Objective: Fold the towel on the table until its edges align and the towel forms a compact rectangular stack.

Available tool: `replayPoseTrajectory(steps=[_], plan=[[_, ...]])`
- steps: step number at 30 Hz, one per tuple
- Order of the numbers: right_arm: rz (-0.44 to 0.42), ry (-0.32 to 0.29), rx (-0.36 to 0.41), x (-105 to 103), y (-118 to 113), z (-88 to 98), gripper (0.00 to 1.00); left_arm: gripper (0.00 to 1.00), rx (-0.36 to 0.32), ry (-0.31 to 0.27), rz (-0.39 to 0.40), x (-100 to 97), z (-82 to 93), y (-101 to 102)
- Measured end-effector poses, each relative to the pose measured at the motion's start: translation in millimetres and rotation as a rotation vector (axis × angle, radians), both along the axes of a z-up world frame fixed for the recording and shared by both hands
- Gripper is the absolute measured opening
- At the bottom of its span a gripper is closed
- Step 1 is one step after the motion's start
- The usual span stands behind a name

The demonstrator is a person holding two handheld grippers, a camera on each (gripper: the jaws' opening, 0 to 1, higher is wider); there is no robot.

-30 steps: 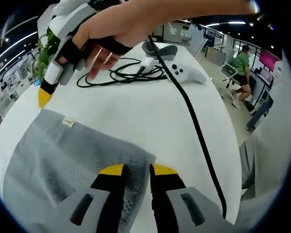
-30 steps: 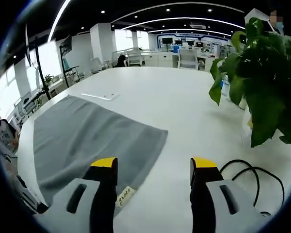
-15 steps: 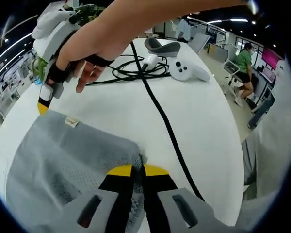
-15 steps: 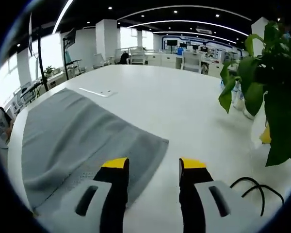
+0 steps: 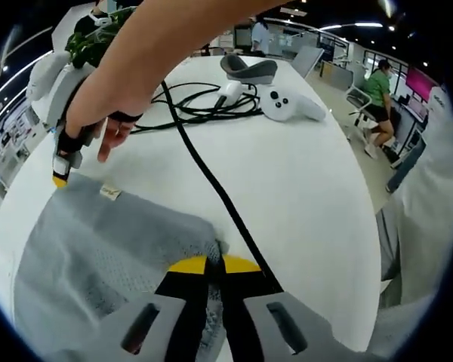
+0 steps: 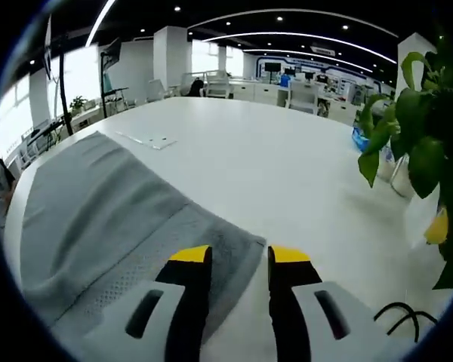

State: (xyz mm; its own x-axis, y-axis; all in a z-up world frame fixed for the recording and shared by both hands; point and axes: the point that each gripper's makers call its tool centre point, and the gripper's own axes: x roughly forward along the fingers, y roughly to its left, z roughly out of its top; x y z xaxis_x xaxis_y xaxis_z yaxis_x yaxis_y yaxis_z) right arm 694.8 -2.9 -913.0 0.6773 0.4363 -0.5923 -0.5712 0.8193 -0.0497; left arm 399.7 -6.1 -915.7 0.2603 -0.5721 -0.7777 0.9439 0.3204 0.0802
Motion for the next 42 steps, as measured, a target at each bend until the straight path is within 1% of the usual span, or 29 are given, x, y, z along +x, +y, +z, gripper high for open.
replayPoseTrajectory(steps=[2, 3, 5, 6, 9, 11, 12, 14, 19, 20, 25, 26, 28, 30, 32, 34, 36, 38, 41, 42], plan=[[0.000, 0.000, -0.001, 1.4, 1.4, -3.6, 0.27, 0.04, 0.005, -0.005, -0.005, 0.5, -0.5, 0.0], [-0.007, 0.017, 0.001, -0.4, 0.6, -4.5, 0.26, 0.04, 0.006, -0.002, -0.001, 0.8, -0.9, 0.2], [-0.022, 0.019, 0.019, -0.2, 0.4, -2.7, 0.25, 0.04, 0.010, 0.000, -0.003, 1.2, -1.3, 0.2], [-0.030, 0.029, 0.026, 1.3, 0.5, -4.2, 0.25, 0.04, 0.012, 0.002, -0.001, 1.4, -1.6, 0.2], [-0.031, 0.023, 0.018, 2.5, -0.1, -3.9, 0.23, 0.04, 0.021, 0.002, 0.001, 1.5, -2.3, 0.1], [-0.044, 0.049, 0.049, 0.2, 2.0, -4.6, 0.19, 0.04, 0.022, 0.005, 0.005, 1.7, -2.7, 0.3], [-0.046, 0.049, 0.053, 0.8, 2.6, -4.3, 0.17, 0.04, 0.024, 0.007, 0.005, 1.8, -2.8, 0.3], [-0.044, 0.050, 0.046, -0.5, 3.8, -3.9, 0.15, 0.04, 0.027, 0.007, 0.004, 1.9, -3.1, 0.3], [-0.034, 0.073, 0.060, -4.2, 7.9, -4.6, 0.05, 0.04, 0.032, 0.016, 0.017, 2.6, -3.8, 0.5], [-0.034, 0.072, 0.060, -4.7, 8.3, -4.6, 0.04, 0.04, 0.036, 0.014, 0.020, 2.5, -4.0, 0.3], [-0.022, 0.074, 0.037, -4.1, 9.4, -4.5, 0.02, 0.04, 0.036, 0.014, 0.032, 2.8, -4.1, 0.9], [-0.021, 0.074, 0.024, -5.0, 6.5, -2.9, 0.02, 0.04, 0.034, 0.014, 0.034, 2.6, -3.8, 0.9], [-0.014, 0.063, 0.009, -7.1, 6.2, 1.4, 0.02, 0.05, 0.009, 0.037, 0.078, 2.6, -2.7, 1.1], [-0.004, 0.065, 0.008, -8.1, 7.7, 1.3, 0.02, 0.04, 0.002, 0.034, 0.082, 2.3, -1.9, 1.6], [0.009, 0.050, -0.009, -10.4, 8.2, 7.7, 0.01, 0.04, 0.002, 0.031, 0.085, 0.5, -0.6, 2.8], [0.011, 0.052, -0.012, -11.2, 8.9, 10.2, 0.01, 0.04, 0.000, 0.038, 0.092, -1.4, 3.2, 5.5], [0.016, 0.049, -0.026, -10.4, 8.8, 12.4, 0.01, 0.03, -0.019, 0.046, 0.109, -1.1, 9.9, 8.8], [0.012, 0.047, -0.029, -14.0, 8.3, 18.2, 0.01, 0.03, -0.040, 0.074, 0.131, -2.2, 15.0, 12.1], [0.012, 0.040, -0.043, -14.4, 8.7, 25.9, 0.01, 0.03, -0.071, 0.074, 0.136, -0.1, 26.7, 17.0], [0.015, 0.040, -0.049, -15.1, 9.5, 27.9, 0.01, 0.03, -0.095, 0.083, 0.153, 0.9, 32.9, 18.0]])
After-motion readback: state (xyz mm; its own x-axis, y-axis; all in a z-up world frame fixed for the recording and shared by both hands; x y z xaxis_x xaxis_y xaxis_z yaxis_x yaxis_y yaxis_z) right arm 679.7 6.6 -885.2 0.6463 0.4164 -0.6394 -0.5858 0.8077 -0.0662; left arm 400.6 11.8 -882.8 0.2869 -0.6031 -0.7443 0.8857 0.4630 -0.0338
